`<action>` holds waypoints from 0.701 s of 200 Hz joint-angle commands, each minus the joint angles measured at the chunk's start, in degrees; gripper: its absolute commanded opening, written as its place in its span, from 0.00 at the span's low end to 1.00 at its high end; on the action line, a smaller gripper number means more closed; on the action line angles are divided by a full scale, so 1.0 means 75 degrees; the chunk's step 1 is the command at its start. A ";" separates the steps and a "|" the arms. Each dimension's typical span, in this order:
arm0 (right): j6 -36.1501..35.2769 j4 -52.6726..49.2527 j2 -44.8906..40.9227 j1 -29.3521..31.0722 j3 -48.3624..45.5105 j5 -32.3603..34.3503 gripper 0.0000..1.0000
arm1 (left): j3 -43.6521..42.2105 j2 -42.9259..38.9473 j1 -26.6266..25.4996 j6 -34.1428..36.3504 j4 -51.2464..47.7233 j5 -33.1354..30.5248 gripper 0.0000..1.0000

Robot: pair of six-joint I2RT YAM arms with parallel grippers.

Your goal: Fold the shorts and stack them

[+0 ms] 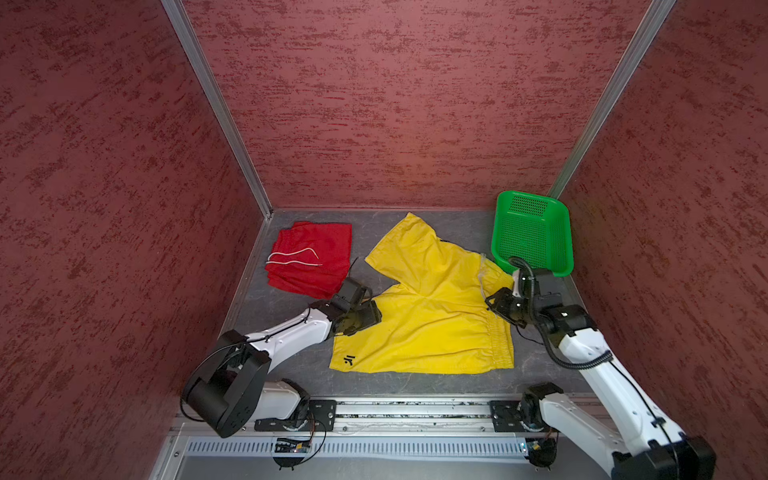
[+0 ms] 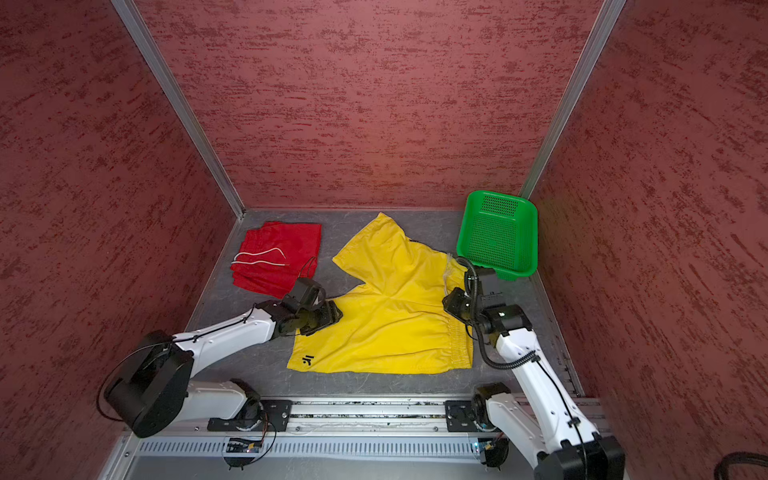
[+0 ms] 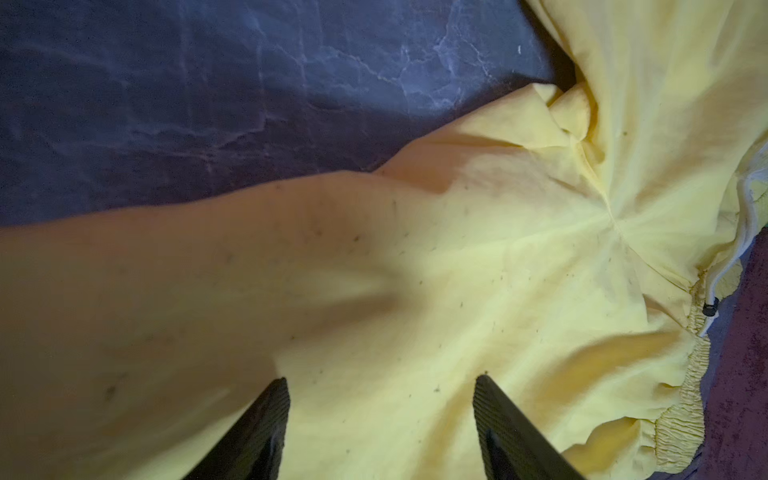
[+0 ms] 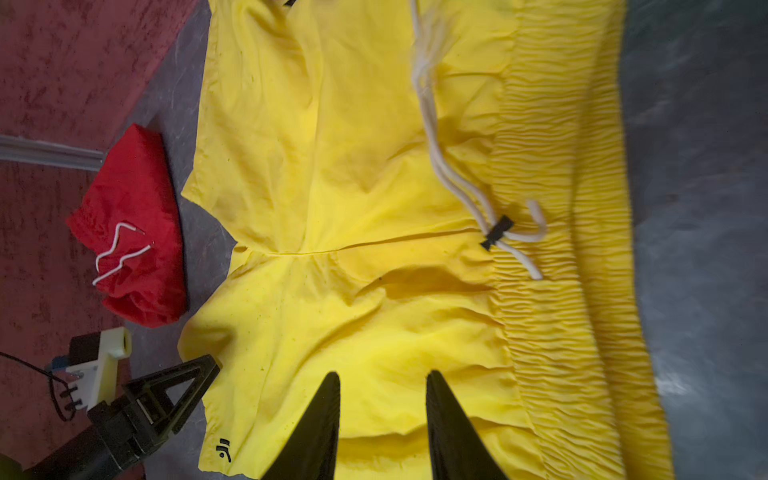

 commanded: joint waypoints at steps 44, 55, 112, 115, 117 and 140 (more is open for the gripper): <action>0.1047 0.2642 0.1857 0.0911 -0.1365 -0.0077 0.40 | -0.0255 -0.0715 0.0797 -0.0010 -0.0010 0.0380 0.71; 0.1097 0.2321 0.1952 0.0890 -0.1505 0.0256 0.41 | -0.0275 -0.0947 0.1023 0.0119 -0.0120 0.0409 0.70; 0.1435 0.0060 0.1377 0.0701 -0.1688 0.1990 0.44 | -0.0341 -0.1665 0.2196 0.0658 -0.0663 0.0731 0.70; 0.1465 -0.0066 0.1318 0.0695 -0.1672 0.2066 0.45 | -0.0352 -0.1685 0.2245 0.0678 -0.0663 0.0754 0.70; 0.1476 -0.0156 0.1264 0.0686 -0.1664 0.2119 0.45 | -0.0364 -0.1700 0.2265 0.0690 -0.0671 0.0763 0.70; 0.1490 -0.0942 0.0859 0.0636 -0.1391 0.2556 0.47 | -0.0392 -0.1740 0.2420 0.0742 -0.0651 0.0907 0.70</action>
